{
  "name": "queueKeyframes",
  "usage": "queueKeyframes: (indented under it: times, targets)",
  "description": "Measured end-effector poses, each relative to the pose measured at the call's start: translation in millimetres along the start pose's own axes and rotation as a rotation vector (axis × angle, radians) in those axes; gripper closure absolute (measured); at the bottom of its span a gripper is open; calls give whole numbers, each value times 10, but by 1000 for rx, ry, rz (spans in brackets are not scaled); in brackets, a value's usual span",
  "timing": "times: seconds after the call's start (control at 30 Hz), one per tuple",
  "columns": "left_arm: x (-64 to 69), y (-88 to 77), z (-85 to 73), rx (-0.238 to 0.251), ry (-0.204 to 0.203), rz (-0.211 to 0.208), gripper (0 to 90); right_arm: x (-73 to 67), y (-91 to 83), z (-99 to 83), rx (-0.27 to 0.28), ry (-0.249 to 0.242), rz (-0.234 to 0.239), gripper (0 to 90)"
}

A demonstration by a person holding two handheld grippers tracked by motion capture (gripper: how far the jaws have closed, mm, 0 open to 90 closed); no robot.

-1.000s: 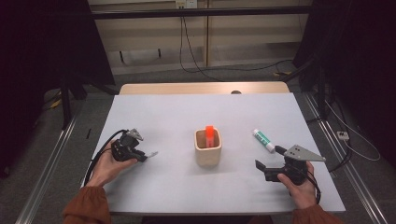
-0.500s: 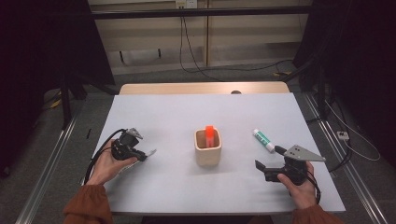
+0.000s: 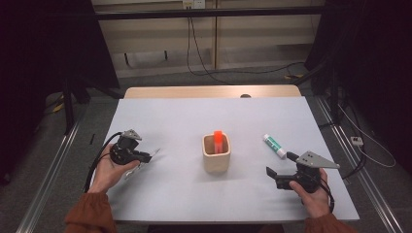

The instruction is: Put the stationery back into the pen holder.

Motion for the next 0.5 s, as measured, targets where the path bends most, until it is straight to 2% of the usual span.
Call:
queueKeyframes:
  times: [0.03, 0.07, 0.2, 0.27, 0.5]
  targets:
    - [-8, -15, 20, 15, 4, 10, 803, 3, -1, -1, 0, -2, 0, 38]
    - [3, -24, 39, 31, -10, 8, 803, 2, -1, -1, -1, -2, 0, 38]
    - [16, -78, 95, 79, -26, 14, 803, 2, -1, -1, 0, -3, 0, 38]
    - [27, -99, 120, 98, -15, 22, 803, 3, -1, -1, 0, -3, 0, 38]
    - [88, -163, 203, 159, -19, 43, 803, 0, 0, 1, 1, -1, 0, 38]
Point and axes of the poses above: each handheld gripper's, and its own axes: y roughly forward along the jaws, z roughly out of its top, x roughly to its right, the point moved 10 cm from there along y, roughly forward along the jaws
